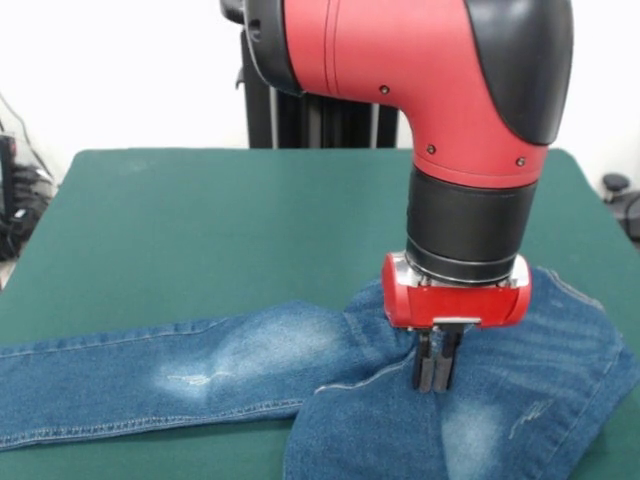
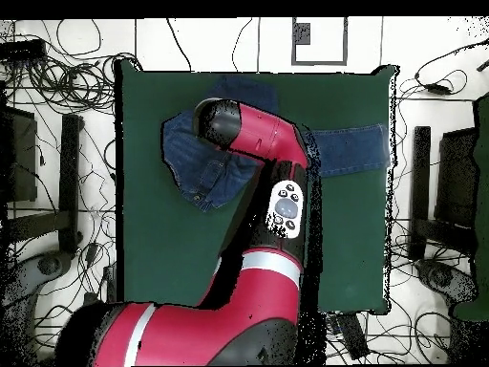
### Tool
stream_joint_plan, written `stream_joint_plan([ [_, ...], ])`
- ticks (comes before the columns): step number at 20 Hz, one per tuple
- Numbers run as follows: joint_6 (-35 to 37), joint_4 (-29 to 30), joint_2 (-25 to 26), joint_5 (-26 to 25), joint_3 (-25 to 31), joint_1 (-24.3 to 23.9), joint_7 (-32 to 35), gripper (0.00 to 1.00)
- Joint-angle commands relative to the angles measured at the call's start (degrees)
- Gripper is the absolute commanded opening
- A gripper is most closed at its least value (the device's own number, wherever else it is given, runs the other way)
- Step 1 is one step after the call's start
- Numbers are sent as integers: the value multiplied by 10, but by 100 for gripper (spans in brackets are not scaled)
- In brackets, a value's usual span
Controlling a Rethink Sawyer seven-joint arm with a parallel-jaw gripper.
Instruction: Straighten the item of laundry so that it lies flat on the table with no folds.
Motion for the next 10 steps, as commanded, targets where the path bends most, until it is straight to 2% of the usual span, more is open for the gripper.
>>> stream_joint_plan([
  [1,58,-3,-10,-55,10,-4,46,0],
  [10,39,1,2,-78,26,-9,58,0],
])
